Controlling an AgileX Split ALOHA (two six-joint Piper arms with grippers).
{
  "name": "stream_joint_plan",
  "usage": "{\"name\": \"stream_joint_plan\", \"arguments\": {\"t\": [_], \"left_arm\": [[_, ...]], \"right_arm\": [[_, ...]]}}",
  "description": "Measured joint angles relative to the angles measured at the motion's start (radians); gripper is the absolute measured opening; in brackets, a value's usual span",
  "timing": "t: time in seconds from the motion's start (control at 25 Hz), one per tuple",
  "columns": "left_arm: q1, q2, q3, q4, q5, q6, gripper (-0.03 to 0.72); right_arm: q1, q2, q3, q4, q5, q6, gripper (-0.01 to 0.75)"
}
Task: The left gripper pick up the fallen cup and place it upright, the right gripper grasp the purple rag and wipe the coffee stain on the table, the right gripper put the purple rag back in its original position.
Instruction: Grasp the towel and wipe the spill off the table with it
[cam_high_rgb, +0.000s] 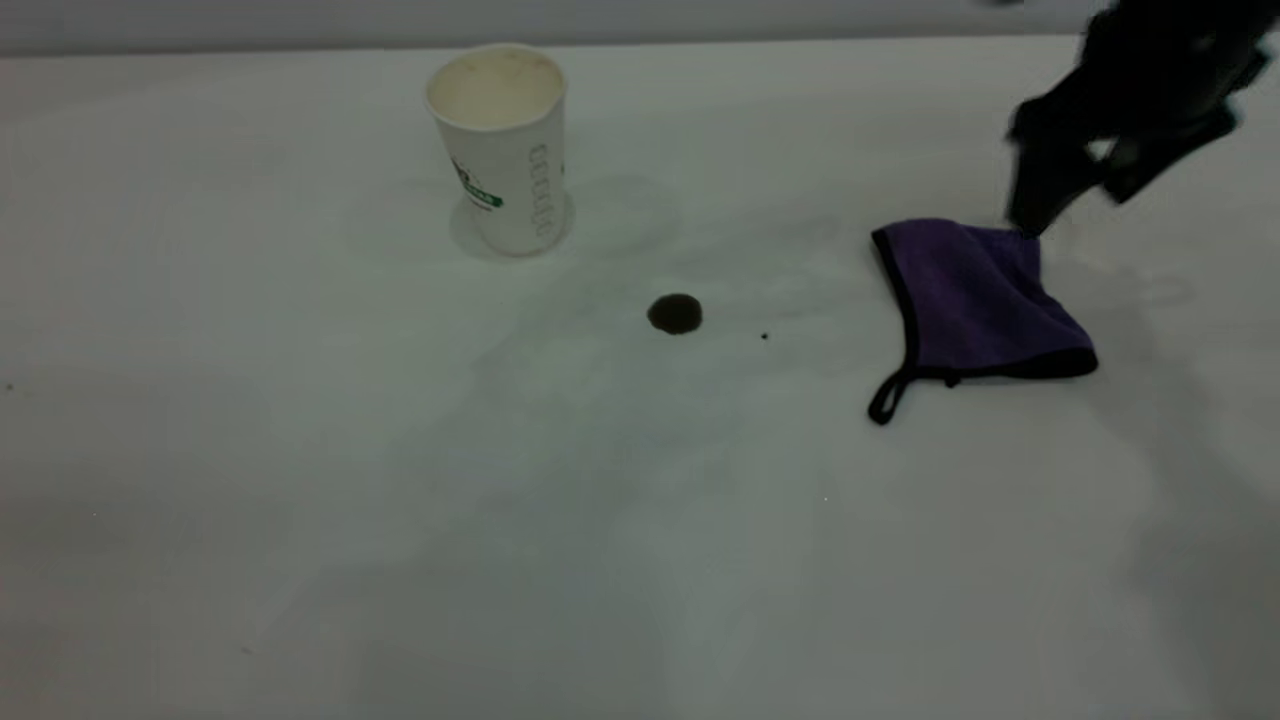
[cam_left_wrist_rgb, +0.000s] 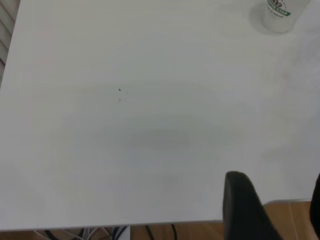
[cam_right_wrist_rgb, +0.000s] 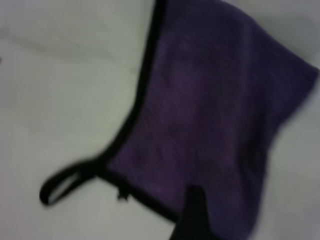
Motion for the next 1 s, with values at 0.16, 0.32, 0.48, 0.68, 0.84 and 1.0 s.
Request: {"name": "stream_joint_plan", "arguments": {"t": [0.16, 0.32, 0.48, 0.68, 0.84, 1.0], "left_arm": [[0.000, 0.000, 0.000, 0.000, 0.000, 0.000, 0.391], [0.000, 0.000, 0.000, 0.000, 0.000, 0.000, 0.391], [0.000, 0.000, 0.000, 0.000, 0.000, 0.000, 0.391], [0.000, 0.000, 0.000, 0.000, 0.000, 0.000, 0.391], [0.000, 0.000, 0.000, 0.000, 0.000, 0.000, 0.391], [0.000, 0.000, 0.000, 0.000, 0.000, 0.000, 0.391]], "right_arm": [[0.018, 0.122, -0.089, 0.004, -0.001, 0.000, 0.690], [0.022, 0.211, -0.166, 0.006, 0.001, 0.000, 0.682], [0.019, 0.256, -0.210, 0.006, 0.002, 0.000, 0.672], [0.009, 0.270, -0.223, 0.006, 0.003, 0.022, 0.595], [0.001, 0.277, -0.231, 0.007, 0.005, 0.039, 0.352], [0.012, 0.278, -0.232, 0.033, 0.012, 0.038, 0.088]]}}
